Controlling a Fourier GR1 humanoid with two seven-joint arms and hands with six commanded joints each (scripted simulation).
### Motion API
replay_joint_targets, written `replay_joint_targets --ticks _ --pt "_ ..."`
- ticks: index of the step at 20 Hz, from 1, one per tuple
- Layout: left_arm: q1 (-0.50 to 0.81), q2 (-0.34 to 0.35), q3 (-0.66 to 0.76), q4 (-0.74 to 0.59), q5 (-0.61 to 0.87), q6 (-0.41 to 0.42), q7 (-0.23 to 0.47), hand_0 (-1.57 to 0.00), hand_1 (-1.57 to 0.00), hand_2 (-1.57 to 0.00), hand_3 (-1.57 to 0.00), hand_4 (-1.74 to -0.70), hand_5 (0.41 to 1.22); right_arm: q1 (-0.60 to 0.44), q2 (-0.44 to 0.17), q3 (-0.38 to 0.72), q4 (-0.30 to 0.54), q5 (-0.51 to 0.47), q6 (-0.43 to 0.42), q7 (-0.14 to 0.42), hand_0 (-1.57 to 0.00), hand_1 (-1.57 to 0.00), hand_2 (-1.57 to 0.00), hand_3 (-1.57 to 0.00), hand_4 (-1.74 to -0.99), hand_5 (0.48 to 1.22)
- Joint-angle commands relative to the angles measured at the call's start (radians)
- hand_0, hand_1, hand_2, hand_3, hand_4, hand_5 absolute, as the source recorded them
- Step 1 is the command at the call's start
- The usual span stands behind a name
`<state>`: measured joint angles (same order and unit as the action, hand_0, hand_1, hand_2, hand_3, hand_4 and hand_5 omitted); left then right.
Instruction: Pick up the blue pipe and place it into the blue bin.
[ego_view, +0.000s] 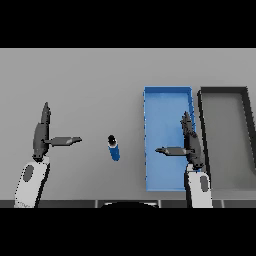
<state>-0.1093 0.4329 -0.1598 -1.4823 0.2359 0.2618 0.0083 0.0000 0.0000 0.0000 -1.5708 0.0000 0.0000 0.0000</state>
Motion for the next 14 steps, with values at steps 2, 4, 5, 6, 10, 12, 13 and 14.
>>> replay_joint_targets --ticks 2,4,5,6,10,12,13,14 --pt "0.000 -0.004 -0.003 -0.003 -0.003 0.003 -0.006 0.00 0.00 0.00 0.00 -0.97 0.594 0.001 -0.004 -0.003 0.000 -0.004 0.002 -0.001 0.00 0.00 0.00 0.00 -1.210 0.594" --pt "0.001 -0.008 -0.009 -0.008 -0.008 0.009 -0.005 0.00 0.00 0.00 0.00 -0.97 0.594 0.003 -0.010 -0.008 -0.001 -0.009 0.007 -0.002 0.00 0.00 0.00 0.00 -1.210 0.594" --pt "0.001 -0.011 -0.012 -0.011 -0.011 0.012 -0.003 0.00 0.00 0.00 0.00 -0.97 0.594 0.004 -0.014 -0.010 -0.001 -0.012 0.009 -0.002 0.00 0.00 0.00 0.00 -1.210 0.594" --pt "0.000 -0.017 -0.019 -0.023 -0.021 0.028 0.006 0.00 0.00 0.00 0.00 -0.97 0.594 -0.002 -0.014 -0.014 -0.003 -0.015 0.006 0.003 0.00 0.00 0.00 0.00 -1.210 0.594" --pt "-0.001 0.156 -0.079 0.003 -0.011 -0.269 -0.090 0.00 0.00 0.00 0.00 -0.97 0.596 0.061 -0.158 0.084 -0.088 0.165 0.058 -0.105 0.00 0.00 0.00 0.00 -1.195 0.588" --pt "-0.006 0.174 -0.087 0.008 -0.016 -0.303 -0.110 0.00 0.00 0.00 0.00 -0.97 0.597 0.065 -0.165 0.099 -0.088 0.193 0.057 -0.092 0.00 0.00 0.00 0.00 -1.190 0.586" --pt "0.013 0.181 -0.091 -0.009 -0.014 -0.315 -0.131 0.00 0.00 0.00 0.00 -0.97 0.598 0.060 -0.163 0.107 -0.094 0.204 0.054 -0.086 0.00 0.00 0.00 0.00 -1.191 0.587" --pt "0.029 0.193 -0.093 -0.025 -0.011 -0.328 -0.151 0.00 0.00 0.00 0.00 -0.97 0.593 0.067 -0.166 0.111 -0.101 0.207 0.056 -0.082 0.00 0.00 0.00 0.00 -1.187 0.585"
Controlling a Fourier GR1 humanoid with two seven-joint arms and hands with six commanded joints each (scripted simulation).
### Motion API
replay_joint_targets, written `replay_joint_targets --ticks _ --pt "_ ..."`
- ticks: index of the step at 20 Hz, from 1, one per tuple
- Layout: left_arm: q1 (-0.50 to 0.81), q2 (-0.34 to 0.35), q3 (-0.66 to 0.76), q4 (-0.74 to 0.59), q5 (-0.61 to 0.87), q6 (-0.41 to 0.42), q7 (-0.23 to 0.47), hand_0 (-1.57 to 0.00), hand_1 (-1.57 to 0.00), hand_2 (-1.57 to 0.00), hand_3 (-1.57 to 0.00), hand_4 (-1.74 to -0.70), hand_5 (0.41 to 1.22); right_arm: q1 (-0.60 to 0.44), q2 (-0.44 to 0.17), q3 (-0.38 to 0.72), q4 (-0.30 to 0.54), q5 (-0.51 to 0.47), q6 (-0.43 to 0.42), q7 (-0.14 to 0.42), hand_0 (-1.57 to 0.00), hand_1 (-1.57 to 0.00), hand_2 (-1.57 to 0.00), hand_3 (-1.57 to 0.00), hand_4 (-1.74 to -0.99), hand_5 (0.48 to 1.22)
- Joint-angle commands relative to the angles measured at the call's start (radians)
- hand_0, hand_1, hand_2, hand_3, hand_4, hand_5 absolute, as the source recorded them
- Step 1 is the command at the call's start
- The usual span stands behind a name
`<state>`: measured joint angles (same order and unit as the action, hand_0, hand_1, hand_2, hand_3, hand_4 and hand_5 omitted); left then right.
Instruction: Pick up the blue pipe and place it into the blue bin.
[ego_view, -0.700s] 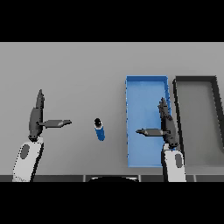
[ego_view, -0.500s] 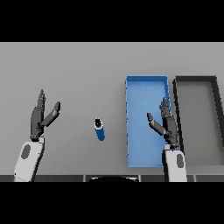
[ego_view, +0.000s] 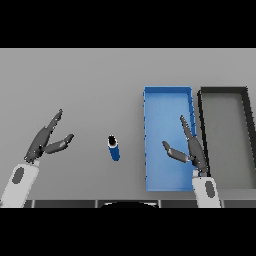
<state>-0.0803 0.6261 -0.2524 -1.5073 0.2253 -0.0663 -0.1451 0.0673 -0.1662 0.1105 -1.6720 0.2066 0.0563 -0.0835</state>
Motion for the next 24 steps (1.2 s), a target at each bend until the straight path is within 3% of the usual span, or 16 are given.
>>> replay_joint_targets --ticks 1,5,9,11,15,16,18,24 --pt "0.005 0.004 -0.011 -0.015 0.003 -0.016 0.002 0.00 0.00 0.00 0.00 -0.97 0.590 -0.006 -0.014 -0.007 -0.007 -0.003 0.005 0.006 0.00 0.00 0.00 0.00 -1.182 0.583" --pt "0.041 0.045 -0.068 -0.116 0.017 -0.102 0.017 0.00 0.00 0.00 0.00 -0.99 0.566 -0.006 0.000 -0.008 -0.006 -0.026 0.013 0.028 0.00 0.00 0.00 0.00 -1.200 0.580" --pt "0.054 0.042 -0.166 -0.218 -0.020 -0.120 0.162 0.00 0.00 0.00 0.00 -1.03 0.496 -0.016 0.005 -0.017 -0.002 -0.046 0.018 0.018 0.00 0.00 0.00 0.00 -1.229 0.576" --pt "0.058 0.030 -0.208 -0.236 -0.045 -0.134 0.188 0.00 0.00 0.00 0.00 -1.06 0.474 -0.002 -0.004 -0.015 -0.018 -0.041 0.021 0.013 0.00 0.00 0.00 0.00 -1.223 0.572" --pt "0.029 -0.039 -0.282 -0.209 -0.123 -0.134 0.179 0.00 0.00 0.00 0.00 -1.11 0.463 -0.013 0.001 -0.010 -0.011 -0.038 0.022 0.040 0.00 0.00 0.00 0.00 -1.212 0.570" --pt "0.026 -0.047 -0.287 -0.203 -0.125 -0.138 0.166 0.00 0.00 0.00 0.00 -1.12 0.470 0.004 0.000 -0.006 -0.020 -0.032 0.021 0.016 0.00 0.00 0.00 0.00 -1.210 0.570" --pt "0.009 -0.088 -0.303 -0.181 -0.134 -0.134 0.148 0.00 0.00 0.00 0.00 -1.15 0.484 0.005 0.004 -0.012 -0.014 -0.035 0.015 0.024 0.00 0.00 0.00 0.00 -1.210 0.564" --pt "-0.056 -0.229 -0.318 -0.037 -0.165 -0.093 0.127 0.00 0.00 0.00 0.00 -1.13 0.491 0.008 0.011 -0.014 -0.026 -0.052 0.023 0.023 0.00 0.00 0.00 0.00 -1.207 0.551"
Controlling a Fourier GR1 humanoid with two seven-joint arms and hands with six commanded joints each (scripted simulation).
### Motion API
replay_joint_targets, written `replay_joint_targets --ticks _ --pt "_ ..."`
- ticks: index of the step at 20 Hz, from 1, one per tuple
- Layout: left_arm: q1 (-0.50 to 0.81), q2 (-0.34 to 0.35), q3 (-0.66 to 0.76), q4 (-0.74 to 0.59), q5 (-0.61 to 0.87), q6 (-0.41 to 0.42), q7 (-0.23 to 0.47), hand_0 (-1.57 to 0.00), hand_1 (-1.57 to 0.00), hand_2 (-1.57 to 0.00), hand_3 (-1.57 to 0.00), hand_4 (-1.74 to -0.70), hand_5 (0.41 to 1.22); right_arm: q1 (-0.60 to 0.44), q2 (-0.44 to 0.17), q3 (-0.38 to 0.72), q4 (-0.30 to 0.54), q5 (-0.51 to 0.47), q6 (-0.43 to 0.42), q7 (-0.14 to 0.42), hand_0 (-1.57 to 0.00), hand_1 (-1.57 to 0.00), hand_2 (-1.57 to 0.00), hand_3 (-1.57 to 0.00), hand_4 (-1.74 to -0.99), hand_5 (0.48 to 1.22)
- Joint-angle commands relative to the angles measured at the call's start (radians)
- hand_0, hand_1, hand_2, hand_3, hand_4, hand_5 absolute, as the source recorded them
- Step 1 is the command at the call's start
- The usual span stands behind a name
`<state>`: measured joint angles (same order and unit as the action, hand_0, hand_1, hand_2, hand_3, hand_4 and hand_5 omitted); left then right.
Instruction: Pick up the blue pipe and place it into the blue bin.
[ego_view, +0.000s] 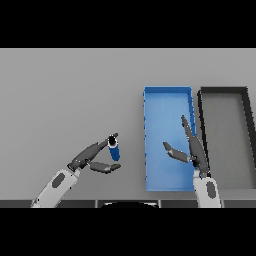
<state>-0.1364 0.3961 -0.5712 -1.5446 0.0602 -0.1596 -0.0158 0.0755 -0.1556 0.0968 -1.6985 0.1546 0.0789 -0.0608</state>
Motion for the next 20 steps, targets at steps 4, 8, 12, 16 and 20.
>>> replay_joint_targets --ticks 4,8,12,16,20 --pt "-0.028 -0.068 -0.006 0.084 -0.025 0.030 -0.010 0.00 0.00 0.00 0.00 -1.12 0.494 0.005 -0.010 -0.009 0.001 -0.007 0.005 -0.004 0.00 0.00 0.00 0.00 -1.201 0.548" --pt "-0.055 -0.119 -0.001 0.159 -0.022 0.025 -0.082 0.00 0.00 -0.05 -0.02 -1.12 0.543 0.011 -0.010 -0.002 -0.006 0.004 0.002 0.008 0.00 0.00 0.00 0.00 -1.192 0.549" --pt "-0.059 -0.178 0.016 0.173 0.051 0.004 -0.071 -0.04 -0.25 -0.42 -0.35 -1.27 0.675 0.010 -0.017 -0.012 0.009 -0.004 0.007 -0.013 0.00 0.00 0.00 0.00 -1.196 0.560" --pt "-0.049 -0.222 0.012 0.190 0.049 0.021 -0.114 -0.83 -0.98 -1.06 -1.02 -1.50 0.997 0.009 -0.014 -0.009 0.015 0.005 0.002 -0.014 0.00 0.00 0.00 0.00 -1.184 0.562" --pt "-0.030 -0.208 -0.018 0.148 0.036 0.027 -0.096 -1.27 -1.33 -1.36 -1.32 -1.59 1.129 0.006 -0.010 -0.004 0.021 0.017 -0.004 -0.017 0.00 0.00 0.00 0.00 -1.176 0.560"
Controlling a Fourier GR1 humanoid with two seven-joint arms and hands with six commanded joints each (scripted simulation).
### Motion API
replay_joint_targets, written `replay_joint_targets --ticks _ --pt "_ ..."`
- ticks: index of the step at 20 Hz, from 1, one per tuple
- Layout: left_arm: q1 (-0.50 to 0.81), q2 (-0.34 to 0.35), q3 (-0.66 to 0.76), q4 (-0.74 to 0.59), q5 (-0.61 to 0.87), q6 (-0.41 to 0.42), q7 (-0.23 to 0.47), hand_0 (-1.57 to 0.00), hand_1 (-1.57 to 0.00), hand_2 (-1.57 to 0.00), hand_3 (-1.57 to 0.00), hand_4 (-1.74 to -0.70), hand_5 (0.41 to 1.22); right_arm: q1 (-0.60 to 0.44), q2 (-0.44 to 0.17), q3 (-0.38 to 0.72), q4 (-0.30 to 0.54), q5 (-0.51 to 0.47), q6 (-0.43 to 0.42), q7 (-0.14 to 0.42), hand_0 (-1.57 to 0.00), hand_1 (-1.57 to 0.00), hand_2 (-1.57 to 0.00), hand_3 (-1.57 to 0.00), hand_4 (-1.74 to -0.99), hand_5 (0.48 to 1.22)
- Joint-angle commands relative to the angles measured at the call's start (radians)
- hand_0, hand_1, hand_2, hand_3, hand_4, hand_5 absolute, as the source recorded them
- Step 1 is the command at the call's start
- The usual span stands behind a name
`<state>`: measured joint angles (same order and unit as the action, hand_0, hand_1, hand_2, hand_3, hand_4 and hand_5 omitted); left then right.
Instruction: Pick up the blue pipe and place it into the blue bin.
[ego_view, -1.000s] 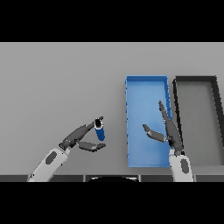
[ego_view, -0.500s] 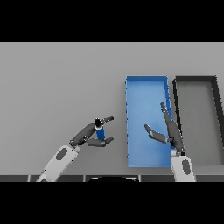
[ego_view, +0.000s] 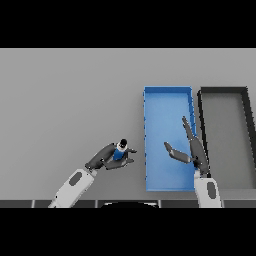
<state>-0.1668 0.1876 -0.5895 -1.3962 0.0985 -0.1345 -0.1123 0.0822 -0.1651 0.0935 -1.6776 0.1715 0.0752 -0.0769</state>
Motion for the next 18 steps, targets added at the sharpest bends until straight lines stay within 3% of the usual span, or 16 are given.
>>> replay_joint_targets --ticks 1,6,10,18 --pt "-0.002 0.001 -0.002 0.001 -0.008 0.004 -0.008 -1.33 -1.38 -1.40 -1.37 -1.56 1.148 -0.008 0.002 0.001 0.006 0.004 -0.003 0.011 0.00 0.00 0.00 0.00 -1.176 0.559" --pt "-0.015 -0.025 0.007 -0.017 -0.036 0.023 -0.058 -1.49 -1.51 -1.52 -1.51 -1.49 1.197 -0.032 -0.006 -0.012 0.014 -0.004 -0.003 0.042 0.00 0.00 0.00 0.00 -1.160 0.554" --pt "-0.028 -0.067 0.010 -0.085 -0.037 0.024 -0.096 -1.54 -1.54 -1.55 -1.54 -1.48 1.211 0.005 -0.013 0.000 -0.001 0.016 -0.003 0.003 0.00 0.00 0.00 0.00 -1.144 0.551" --pt "-0.069 -0.082 0.017 -0.185 -0.045 -0.023 0.036 -1.57 -1.57 -1.57 -1.57 -1.47 1.219 -0.003 -0.022 -0.007 0.006 0.020 -0.003 0.009 0.00 0.00 0.00 0.00 -1.123 0.571"
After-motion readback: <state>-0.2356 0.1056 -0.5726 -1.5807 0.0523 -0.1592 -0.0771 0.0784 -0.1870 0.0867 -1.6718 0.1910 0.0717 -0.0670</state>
